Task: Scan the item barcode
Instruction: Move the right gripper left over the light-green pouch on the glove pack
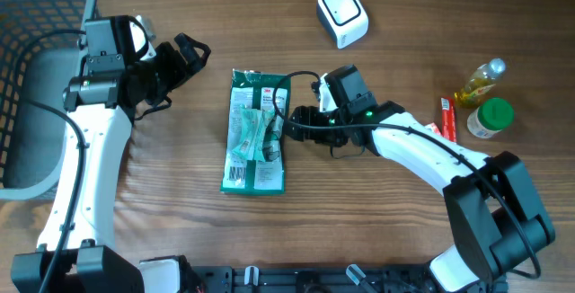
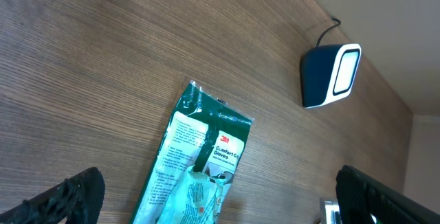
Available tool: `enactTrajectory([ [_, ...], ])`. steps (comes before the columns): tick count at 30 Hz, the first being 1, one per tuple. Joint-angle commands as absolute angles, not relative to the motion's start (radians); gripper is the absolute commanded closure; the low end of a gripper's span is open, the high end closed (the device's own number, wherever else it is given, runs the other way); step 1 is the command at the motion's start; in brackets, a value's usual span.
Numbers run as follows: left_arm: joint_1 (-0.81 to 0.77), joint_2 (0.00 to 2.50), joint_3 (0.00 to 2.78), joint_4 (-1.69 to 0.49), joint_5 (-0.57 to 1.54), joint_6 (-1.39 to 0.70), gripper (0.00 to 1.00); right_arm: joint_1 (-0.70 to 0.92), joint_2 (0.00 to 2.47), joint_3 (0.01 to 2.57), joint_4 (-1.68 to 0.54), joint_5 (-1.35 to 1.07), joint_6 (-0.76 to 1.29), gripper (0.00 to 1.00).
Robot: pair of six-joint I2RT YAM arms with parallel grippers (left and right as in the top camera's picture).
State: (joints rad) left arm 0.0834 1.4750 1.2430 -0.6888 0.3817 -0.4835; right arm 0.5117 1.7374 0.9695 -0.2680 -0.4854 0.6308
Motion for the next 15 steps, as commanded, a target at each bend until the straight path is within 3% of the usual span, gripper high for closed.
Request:
enactTrajectory([
  [1,0.087,1.456,1.257,-0.686,0.356,-0.478,0.0,0.514,1.744,0.967,-0.268,-0.417,0.631,0.21],
  [10,0.081,1.461,1.255,-0.754,0.352,-0.475,0.0,0.514,1.744,0.967,-0.274,-0.381,0.628,0.21],
  [15,0.04,1.491,1.223,-0.859,0.222,-0.475,0.0,0.514,1.744,0.966,-0.29,-0.324,0.628,0.21],
])
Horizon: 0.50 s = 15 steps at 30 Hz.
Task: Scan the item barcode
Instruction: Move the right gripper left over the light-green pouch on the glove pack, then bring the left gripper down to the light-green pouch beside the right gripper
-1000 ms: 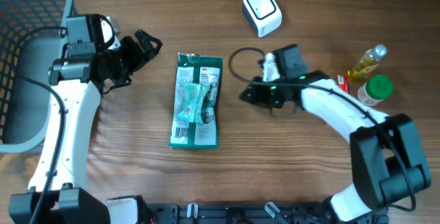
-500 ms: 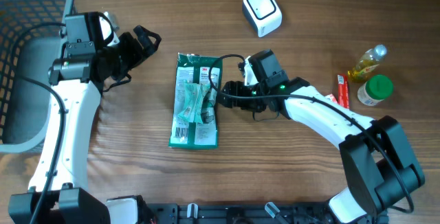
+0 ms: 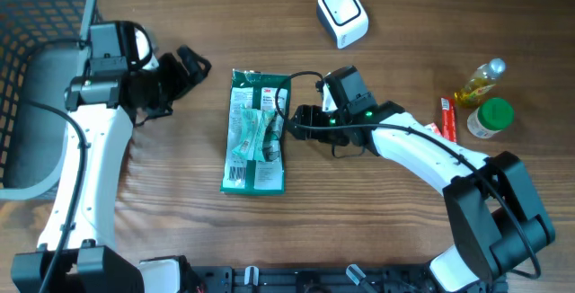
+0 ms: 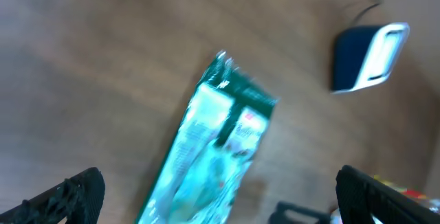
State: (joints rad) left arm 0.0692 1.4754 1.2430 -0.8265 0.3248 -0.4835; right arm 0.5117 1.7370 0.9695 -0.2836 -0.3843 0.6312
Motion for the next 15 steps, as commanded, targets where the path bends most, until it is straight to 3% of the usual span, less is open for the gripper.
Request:
enactTrajectory([
  [1,0.032,1.498,1.208,-0.866,0.205,-0.475,0.0,0.514,1.744,0.966,-0.291,-0.32,0.629,0.21],
  [6,0.023,1.523,1.188,-0.884,0.197,-0.475,0.0,0.514,1.744,0.966,-0.291,-0.32,0.629,0.21],
  [7,0.023,1.522,1.188,-0.881,0.197,-0.475,0.12,0.514,1.744,0.966,-0.291,-0.321,0.629,0.21],
  [8,0.021,1.523,1.188,-0.88,0.2,-0.475,0.39,0.514,1.744,0.966,-0.291,-0.321,0.629,0.21],
  [9,0.017,1.527,1.187,-0.88,0.2,-0.476,0.58,0.514,1.744,0.966,-0.291,-0.321,0.629,0.21],
  [10,0.01,1.528,1.186,-0.881,0.2,-0.476,0.68,0.514,1.744,0.966,-0.291,-0.321,0.629,0.21],
  [12,-0.01,1.531,1.174,-0.88,0.2,-0.476,0.77,0.514,1.744,0.966,-0.291,-0.321,0.628,0.21],
  [15,-0.076,1.535,1.135,-0.856,0.2,-0.475,0.77,0.514,1.744,0.966,-0.291,-0.321,0.629,0.21],
])
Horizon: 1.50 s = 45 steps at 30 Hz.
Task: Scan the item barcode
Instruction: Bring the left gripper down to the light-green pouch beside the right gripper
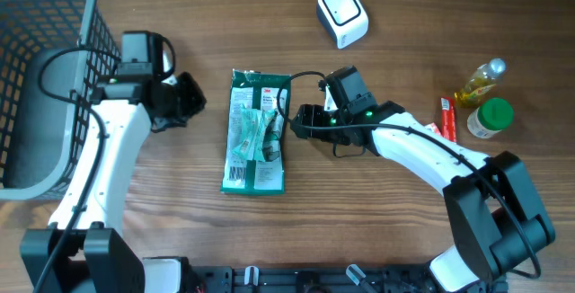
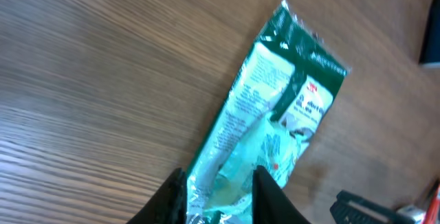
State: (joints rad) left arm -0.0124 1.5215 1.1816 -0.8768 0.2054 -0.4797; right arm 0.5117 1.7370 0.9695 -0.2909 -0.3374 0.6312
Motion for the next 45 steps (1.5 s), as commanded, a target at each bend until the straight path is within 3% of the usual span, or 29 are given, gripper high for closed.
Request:
enactTrajectory([
  [1,-0.104,1.536,1.117,-0.839,0.196,-0.475,0.74,0.514,1.744,0.966,-0.291,-0.321,0.629,0.21],
  [5,-0.184,1.538,1.057,-0.787,0.158,-0.475,0.57,0.514,1.744,0.966,-0.293,-0.321,0.629,0.21],
  [10,-0.259,1.538,0.994,-0.739,0.079,-0.475,0.54,0.514,1.744,0.966,-0.305,-0.321,0.629,0.21],
  [45,-0.33,1.659,0.9,-0.63,0.077,-0.476,0.62,0.514,1.744,0.966,-0.307,-0.321,0.631,0.22],
])
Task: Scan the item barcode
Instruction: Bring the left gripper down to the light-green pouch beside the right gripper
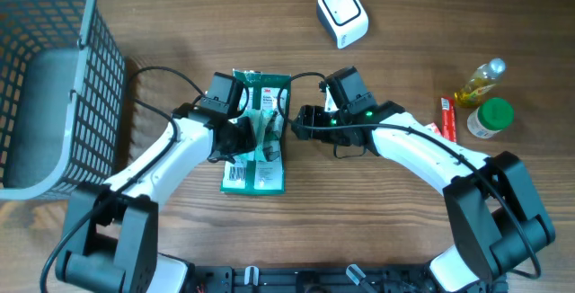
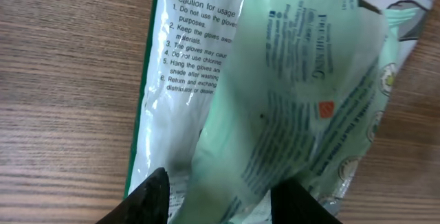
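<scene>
A green glove package (image 1: pixel 260 154) lies flat on the table, with a pale green packet (image 2: pixel 295 93) on top of it and a barcode (image 1: pixel 235 174) at its near left corner. My left gripper (image 1: pixel 244 138) is down on the package's left half. In the left wrist view the left gripper (image 2: pixel 221 181) is open, and a raised fold of the pale packet sits between its fingers (image 2: pixel 150 198). My right gripper (image 1: pixel 301 120) rests at the package's right edge; its jaws are too dark to read. The white scanner (image 1: pixel 342 14) stands at the back.
A grey wire basket (image 1: pixel 108 50) fills the far left. At the right edge stand a yellow bottle (image 1: pixel 479 82), a green-lidded jar (image 1: pixel 490 118) and a red tube (image 1: pixel 447 118). The package lies on a wooden tabletop (image 1: pixel 386 221).
My left gripper was left of the package, beside the basket. It now sits low on the package's left half, with the pale packet between its fingers. The right arm and package are unchanged.
My left gripper first hung wide open near the basket, well left of the package, looking towards the scanner. It then stood closer, with its fingers narrowed. Now it is down on the package. My right gripper stayed at the package's right edge throughout.
</scene>
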Available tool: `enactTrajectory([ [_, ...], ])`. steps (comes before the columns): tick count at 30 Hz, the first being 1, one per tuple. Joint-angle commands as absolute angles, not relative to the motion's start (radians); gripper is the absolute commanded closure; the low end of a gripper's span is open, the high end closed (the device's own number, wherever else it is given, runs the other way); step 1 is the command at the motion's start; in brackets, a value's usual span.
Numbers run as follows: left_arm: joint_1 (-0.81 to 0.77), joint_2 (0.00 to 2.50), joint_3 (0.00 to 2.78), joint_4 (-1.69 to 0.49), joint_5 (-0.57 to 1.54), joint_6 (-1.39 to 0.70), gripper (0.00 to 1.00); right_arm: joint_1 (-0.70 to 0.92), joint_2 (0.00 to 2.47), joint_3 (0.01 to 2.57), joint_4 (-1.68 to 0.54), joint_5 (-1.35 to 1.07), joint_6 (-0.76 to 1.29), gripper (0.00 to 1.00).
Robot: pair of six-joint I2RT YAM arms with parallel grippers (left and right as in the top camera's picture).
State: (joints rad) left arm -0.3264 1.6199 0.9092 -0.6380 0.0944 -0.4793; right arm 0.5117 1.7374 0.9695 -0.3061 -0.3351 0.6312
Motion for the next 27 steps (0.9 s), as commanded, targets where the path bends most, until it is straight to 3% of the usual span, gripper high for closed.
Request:
enactTrajectory([
  [1,-0.33,1.666,0.9,-0.63,0.077,-0.476,0.62,0.514,1.744,0.966,-0.307,-0.321,0.631,0.22],
  [4,-0.33,1.672,0.9,-0.632,0.077,-0.475,0.74,0.514,1.744,0.966,-0.307,-0.321,0.631,0.22],
  [6,-0.33,1.671,0.901,-0.631,0.077,-0.475,0.96,0.514,1.744,0.966,-0.307,-0.321,0.631,0.22],
  [12,-0.324,1.618,0.938,-0.662,0.077,-0.474,0.96,0.503,1.74,0.972,-0.277,-0.336,0.624,0.26],
  [16,-0.323,1.534,0.989,-0.693,0.099,-0.442,0.96,0.48,1.713,1.001,-0.254,-0.55,0.491,0.32],
  [20,-0.323,1.45,0.999,-0.692,0.196,-0.418,0.96,0.451,1.697,1.004,-0.193,-0.728,0.471,0.25],
  [27,-0.327,1.428,0.999,-0.695,0.451,-0.29,0.96,0.399,1.698,1.004,-0.207,-0.871,0.423,0.24],
])
